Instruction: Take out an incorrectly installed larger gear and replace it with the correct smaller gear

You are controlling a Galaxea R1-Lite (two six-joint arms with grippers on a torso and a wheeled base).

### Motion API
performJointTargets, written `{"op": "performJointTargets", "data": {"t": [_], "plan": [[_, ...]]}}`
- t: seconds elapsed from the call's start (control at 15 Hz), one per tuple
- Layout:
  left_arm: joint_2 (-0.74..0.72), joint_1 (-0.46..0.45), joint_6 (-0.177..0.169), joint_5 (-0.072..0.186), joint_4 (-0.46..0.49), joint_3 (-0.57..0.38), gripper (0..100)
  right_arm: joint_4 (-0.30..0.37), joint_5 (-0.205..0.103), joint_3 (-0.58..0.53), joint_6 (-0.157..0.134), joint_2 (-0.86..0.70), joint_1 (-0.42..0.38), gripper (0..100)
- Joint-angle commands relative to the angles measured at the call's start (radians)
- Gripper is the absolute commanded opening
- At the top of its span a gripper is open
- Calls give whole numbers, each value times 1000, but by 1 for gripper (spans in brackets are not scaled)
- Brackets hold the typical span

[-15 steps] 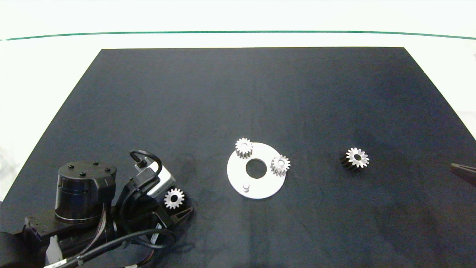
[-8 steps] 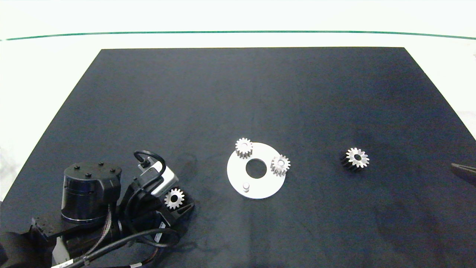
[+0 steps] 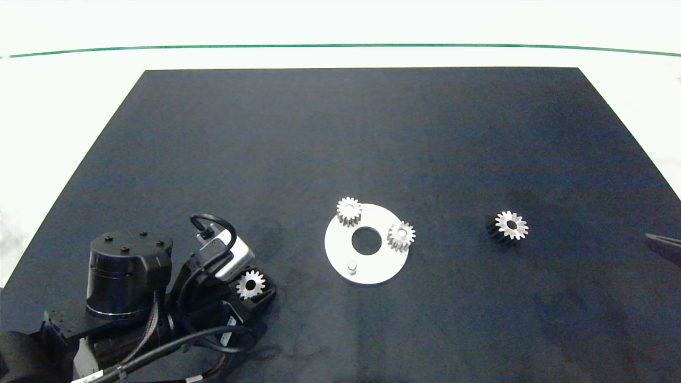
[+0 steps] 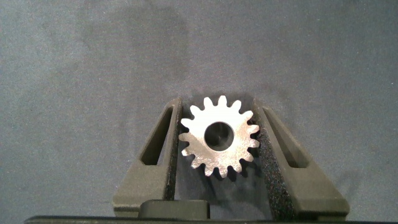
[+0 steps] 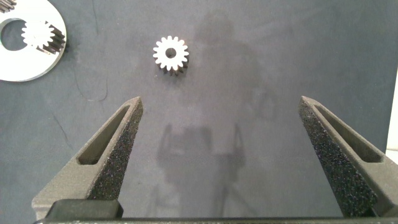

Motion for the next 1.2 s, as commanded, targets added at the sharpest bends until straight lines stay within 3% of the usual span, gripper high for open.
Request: {"op": "performJointTargets", "data": {"t": [0.07, 0.53, 0.8, 0.87, 1.0, 1.2], "plan": [[-2, -1, 2, 0, -4, 4, 29, 1, -1, 0, -1, 0, 0, 100], [-57, -30, 3, 12, 61, -4, 28, 2, -1, 1, -1, -15, 0, 100], [-115, -68, 10, 40, 170, -71, 28, 2, -1, 9, -1, -24, -1, 100], [-137, -93, 10, 49, 243, -111, 28, 2, -2, 9, -1, -35, -1, 100], [-146, -163, 10, 106, 326, -167, 28, 4, -1, 10, -1, -64, -23, 100], [-129, -251, 10, 166, 395, -275, 28, 4, -4, 13, -2, -113, -26, 100]]}}
